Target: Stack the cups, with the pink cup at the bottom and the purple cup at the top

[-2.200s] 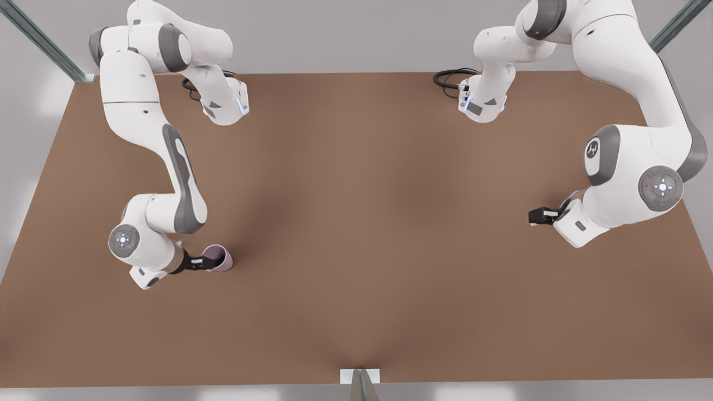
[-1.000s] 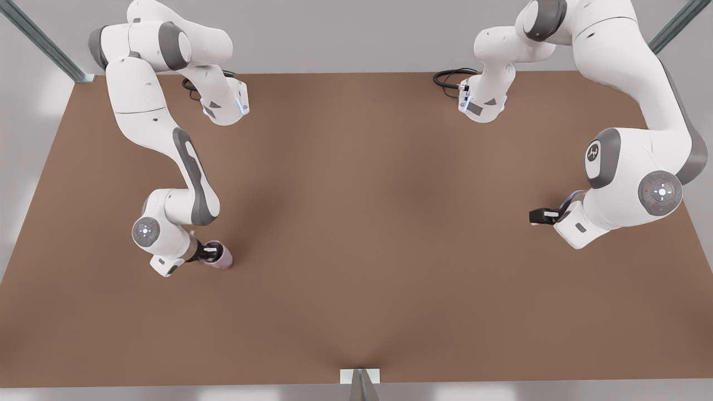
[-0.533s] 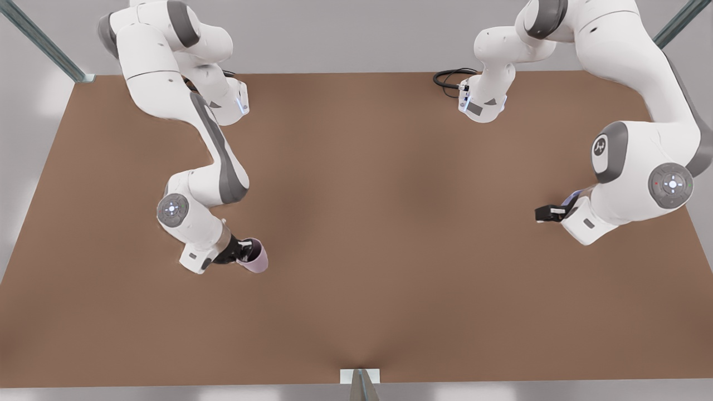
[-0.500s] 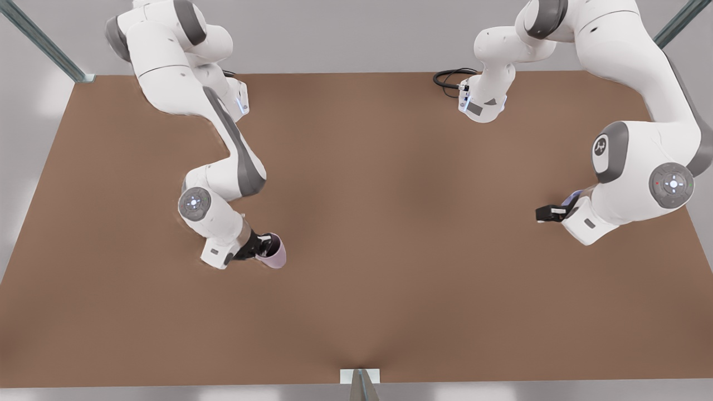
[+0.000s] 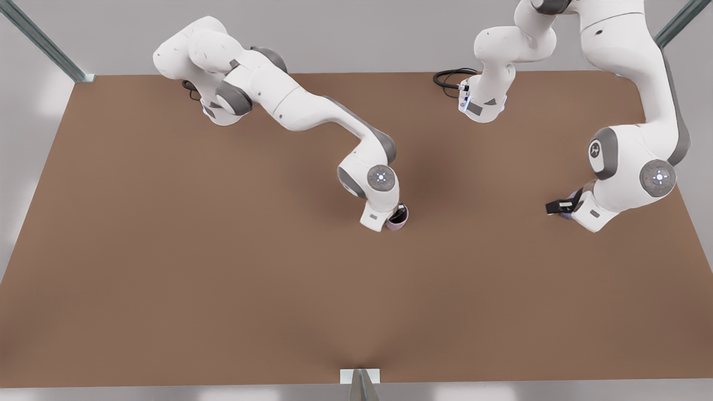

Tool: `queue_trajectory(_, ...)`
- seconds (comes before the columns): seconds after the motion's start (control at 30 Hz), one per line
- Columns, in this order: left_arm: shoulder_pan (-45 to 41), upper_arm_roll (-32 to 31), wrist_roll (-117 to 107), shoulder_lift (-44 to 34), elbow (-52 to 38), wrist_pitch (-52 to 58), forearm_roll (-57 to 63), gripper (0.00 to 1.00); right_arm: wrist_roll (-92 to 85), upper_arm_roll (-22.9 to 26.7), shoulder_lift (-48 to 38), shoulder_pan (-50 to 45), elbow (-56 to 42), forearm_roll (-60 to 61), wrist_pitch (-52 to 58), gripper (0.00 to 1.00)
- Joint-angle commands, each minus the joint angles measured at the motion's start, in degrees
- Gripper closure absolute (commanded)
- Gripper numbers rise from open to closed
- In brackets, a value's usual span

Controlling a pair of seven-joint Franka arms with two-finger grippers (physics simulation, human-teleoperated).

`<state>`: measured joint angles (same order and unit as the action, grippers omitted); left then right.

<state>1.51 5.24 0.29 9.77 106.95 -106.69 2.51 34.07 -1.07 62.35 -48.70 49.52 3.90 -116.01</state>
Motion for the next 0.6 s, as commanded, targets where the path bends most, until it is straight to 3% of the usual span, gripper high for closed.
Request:
queue_trajectory(0.0,0.33,1.70,0.68,0.08,2.56,-11.34,-0.05,0.00,36.33,0.46,0.76,-0.43,-0.12,-0.12,-2.73,0.79)
queue_trajectory(0.03,0.42,2.76,1.90,0.08,4.41,-13.72,-0.31,0.00,36.24,0.46,0.76,-0.43,-0.12,-0.12,-2.65,0.79)
queue_trajectory(0.07,0.42,3.72,3.58,0.08,4.94,-13.81,-0.67,0.00,36.24,0.46,0.84,-0.34,-0.12,-0.12,-2.73,0.65)
queue_trajectory(0.1,0.42,3.90,4.02,0.08,5.82,-13.90,-0.67,0.00,36.42,0.46,0.84,-0.34,-0.12,-0.03,-2.91,0.43)
queue_trajectory(0.13,0.42,4.78,5.68,-0.01,6.61,-13.99,-0.67,0.00,36.33,0.46,0.84,-0.25,-0.12,-0.03,-3.70,0.34)
queue_trajectory(0.27,0.42,5.92,8.15,-0.80,11.71,-18.73,-0.67,0.00,36.15,0.37,0.76,0.01,-0.03,0.06,-3.96,0.32)
queue_trajectory(0.33,0.42,6.01,8.15,-0.80,12.76,-19.87,-0.58,0.00,35.98,0.37,0.32,0.28,0.32,0.15,-4.05,0.22)
queue_trajectory(0.57,0.42,9.44,11.93,-0.37,18.65,-27.17,-0.58,0.00,35.80,0.37,-0.30,0.45,1.46,0.15,-3.96,0.22)
